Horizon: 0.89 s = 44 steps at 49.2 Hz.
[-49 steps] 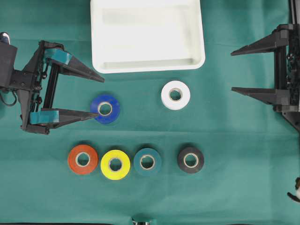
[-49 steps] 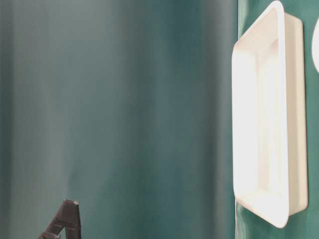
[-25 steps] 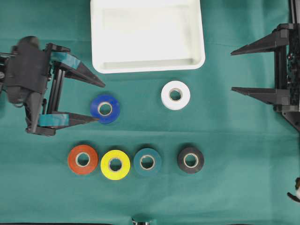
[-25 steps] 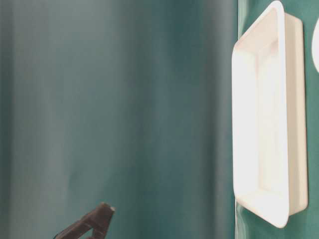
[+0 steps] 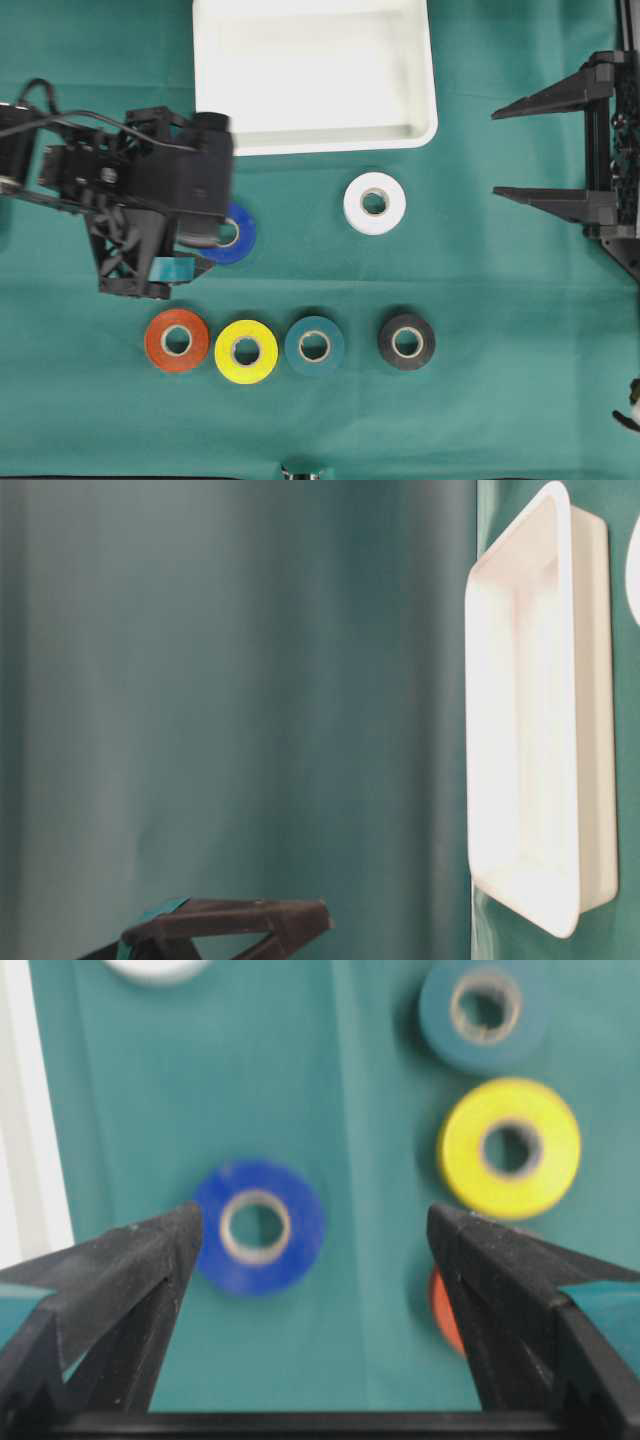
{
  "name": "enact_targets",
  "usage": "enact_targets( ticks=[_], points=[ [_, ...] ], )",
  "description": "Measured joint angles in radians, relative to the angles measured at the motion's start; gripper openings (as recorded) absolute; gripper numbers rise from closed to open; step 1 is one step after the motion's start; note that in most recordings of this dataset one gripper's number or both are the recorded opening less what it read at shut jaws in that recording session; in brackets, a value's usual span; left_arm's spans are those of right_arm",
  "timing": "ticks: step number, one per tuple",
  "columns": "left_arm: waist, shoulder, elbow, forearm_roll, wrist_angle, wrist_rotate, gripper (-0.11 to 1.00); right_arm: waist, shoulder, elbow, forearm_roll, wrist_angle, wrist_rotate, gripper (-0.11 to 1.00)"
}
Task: Pick up the tape from a random location and place it into the white case.
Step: 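Move the left gripper over the blue tape roll and lower it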
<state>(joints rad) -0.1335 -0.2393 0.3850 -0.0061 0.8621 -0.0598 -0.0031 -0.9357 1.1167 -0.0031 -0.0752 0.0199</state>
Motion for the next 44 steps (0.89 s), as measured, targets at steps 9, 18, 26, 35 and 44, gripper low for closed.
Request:
enact_targets(
  ticks=[9, 18, 26, 35, 44],
  points=[
    [-0.002, 0.046, -0.066, 0.006, 0.117, -0.012, 0.99, 0.0, 0.003, 0.0, 0.0, 0.008, 0.0, 0.91],
    [-0.002, 0.048, -0.071, 0.009, 0.146, -0.023, 0.99, 0.0, 0.011, 0.0, 0.0, 0.011, 0.0, 0.9],
    [-0.002, 0.048, -0.071, 0.009, 0.149, -0.025, 0.99, 0.0, 0.015, 0.0, -0.002, 0.011, 0.0, 0.91],
    [-0.002, 0.046, -0.071, 0.011, 0.147, -0.025, 0.99, 0.0, 0.021, 0.0, 0.0, 0.011, -0.002, 0.91],
    [-0.002, 0.048, -0.061, 0.014, 0.144, -0.023, 0.99, 0.0, 0.025, -0.002, 0.0, 0.011, -0.002, 0.91]
  ],
)
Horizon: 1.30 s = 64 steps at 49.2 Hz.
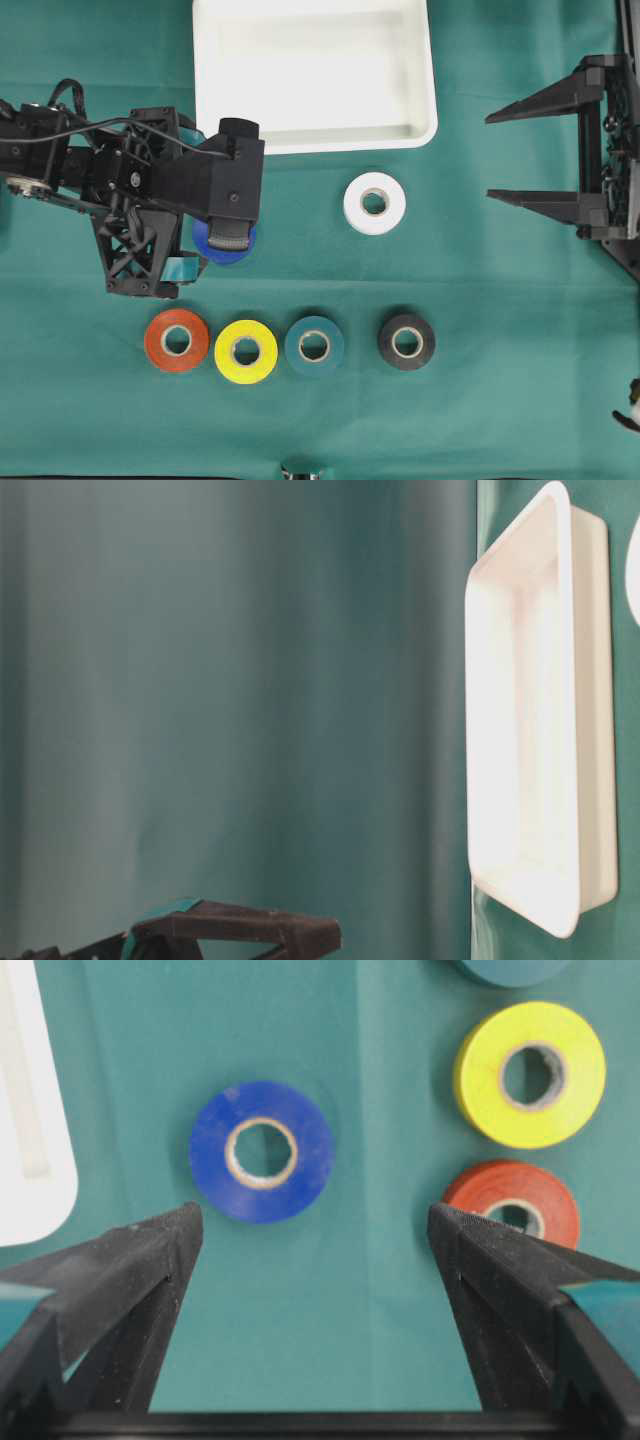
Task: Pick up the tape from a random location and place it into the white case.
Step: 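Move the left gripper over the blue tape roll and lower it, then close the left gripper fingers inside the blue roll's core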
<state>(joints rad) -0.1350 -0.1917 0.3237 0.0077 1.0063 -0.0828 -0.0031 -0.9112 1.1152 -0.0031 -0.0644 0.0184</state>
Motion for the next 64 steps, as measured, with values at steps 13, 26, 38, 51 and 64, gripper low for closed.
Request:
enact_targets(
  ticks=[13, 26, 38, 51, 64],
  points=[
    [0.0, 0.0, 0.051, 0.0, -0.041, -0.002, 0.99, 0.0, 0.005, 0.0, 0.0, -0.002, 0.002, 0.91],
    [0.0, 0.02, 0.16, -0.002, -0.163, -0.002, 0.99, 0.0, 0.012, 0.0, 0.0, -0.002, 0.002, 0.91],
    [0.0, 0.087, 0.233, -0.003, -0.288, -0.002, 0.99, 0.0, 0.02, 0.0, 0.0, -0.002, 0.002, 0.91],
    [0.0, 0.166, 0.258, -0.003, -0.379, -0.002, 0.99, 0.0, 0.026, 0.0, 0.0, 0.0, 0.002, 0.91],
    [0.0, 0.201, 0.284, -0.003, -0.436, -0.003, 0.99, 0.0, 0.031, 0.0, 0.0, 0.0, 0.002, 0.91]
  ],
)
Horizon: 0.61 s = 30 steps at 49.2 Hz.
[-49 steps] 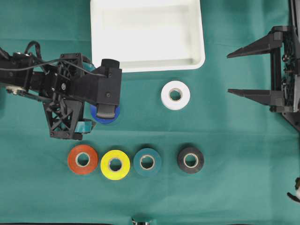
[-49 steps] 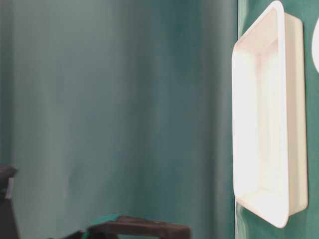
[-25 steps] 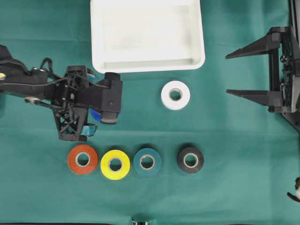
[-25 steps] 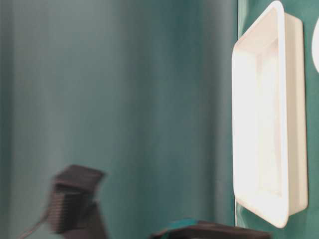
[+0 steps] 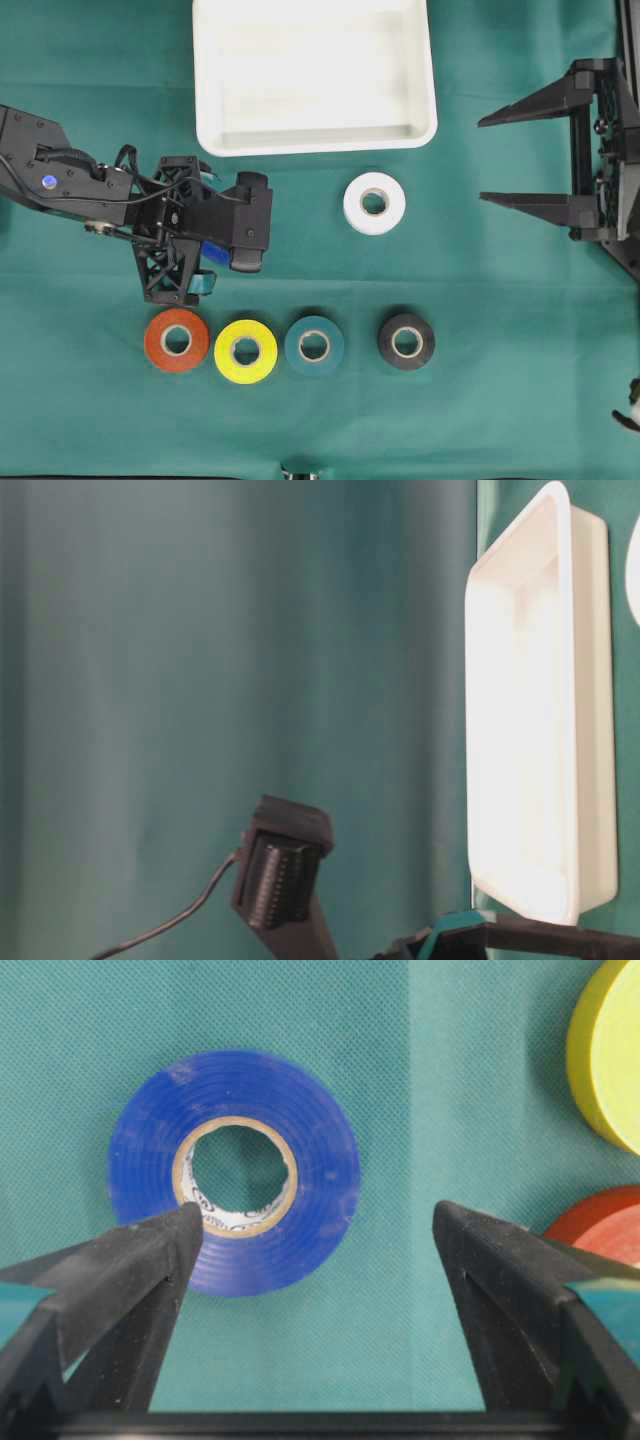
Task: Pick up the tape from a random location and place it into the white case.
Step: 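Close the left gripper fingers inside the blue roll's core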
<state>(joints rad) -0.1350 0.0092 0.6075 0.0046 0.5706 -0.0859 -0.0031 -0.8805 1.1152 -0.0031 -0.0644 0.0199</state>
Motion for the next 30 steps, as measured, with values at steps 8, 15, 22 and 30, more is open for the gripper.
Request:
enact_targets(
  ticks=[8, 15, 22, 30],
  points=[
    [0.0, 0.028, 0.003, 0.0, -0.023, 0.002, 0.99, 0.0, 0.003, 0.0, 0.0, 0.0, 0.0, 0.91],
    [0.0, 0.051, 0.005, 0.0, -0.049, 0.0, 0.99, 0.0, 0.002, 0.0, -0.002, 0.0, 0.0, 0.91],
    [0.0, 0.077, 0.008, 0.0, -0.077, 0.0, 0.99, 0.0, 0.003, 0.0, 0.0, 0.002, -0.002, 0.91],
    [-0.002, 0.107, 0.02, 0.002, -0.121, 0.002, 0.99, 0.0, 0.005, 0.0, 0.0, 0.002, 0.0, 0.91]
  ],
)
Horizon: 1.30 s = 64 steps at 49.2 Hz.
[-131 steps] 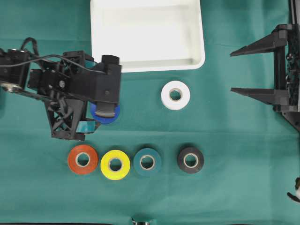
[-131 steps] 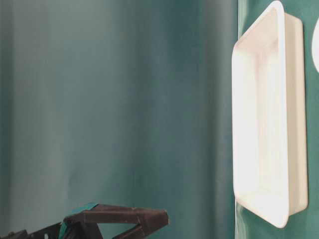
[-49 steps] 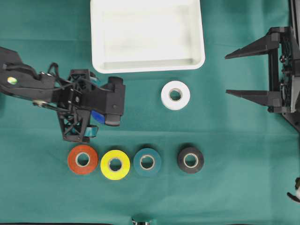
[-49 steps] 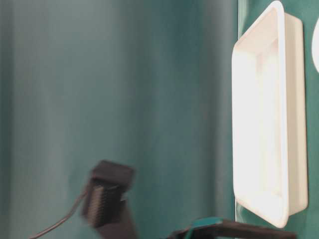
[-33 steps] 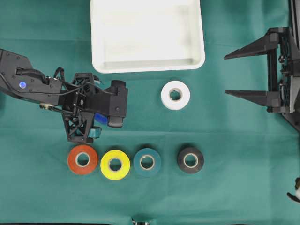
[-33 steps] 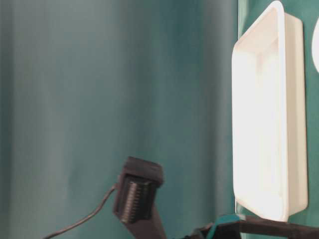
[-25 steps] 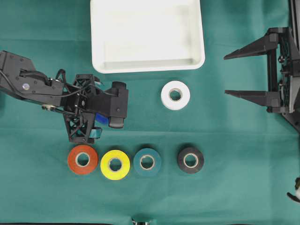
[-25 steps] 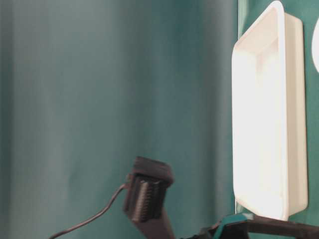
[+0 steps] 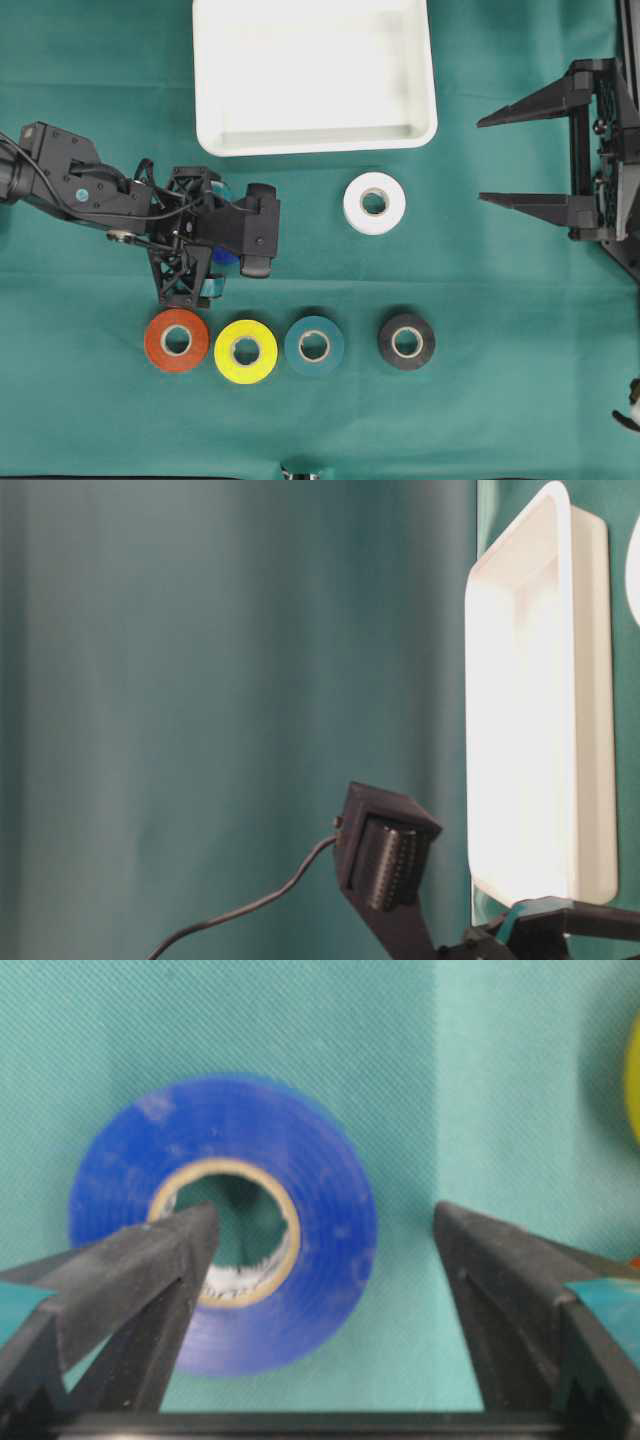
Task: Pick up the tape from a random location and place it into the white case.
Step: 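Close the left gripper fingers inside the blue roll's core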
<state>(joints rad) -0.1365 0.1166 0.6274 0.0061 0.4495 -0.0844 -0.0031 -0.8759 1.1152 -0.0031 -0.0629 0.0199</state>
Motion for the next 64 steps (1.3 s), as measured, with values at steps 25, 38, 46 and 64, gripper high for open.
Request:
enact_targets(
  ticks=[25, 38, 46, 64],
  points=[
    [-0.003, 0.006, 0.011, -0.002, -0.026, -0.002, 0.96, 0.0, 0.008, 0.0, 0.0, 0.006, 0.0, 0.91],
    [-0.002, 0.006, 0.011, -0.002, -0.018, -0.002, 0.5, 0.0, 0.014, 0.0, 0.0, 0.006, 0.0, 0.91],
    [-0.002, 0.006, 0.011, -0.002, -0.008, -0.002, 0.24, 0.0, 0.017, 0.0, 0.0, 0.005, 0.0, 0.91],
    [-0.002, 0.006, 0.011, -0.002, -0.006, 0.0, 0.24, 0.0, 0.02, 0.0, 0.0, 0.006, 0.0, 0.9]
  ],
)
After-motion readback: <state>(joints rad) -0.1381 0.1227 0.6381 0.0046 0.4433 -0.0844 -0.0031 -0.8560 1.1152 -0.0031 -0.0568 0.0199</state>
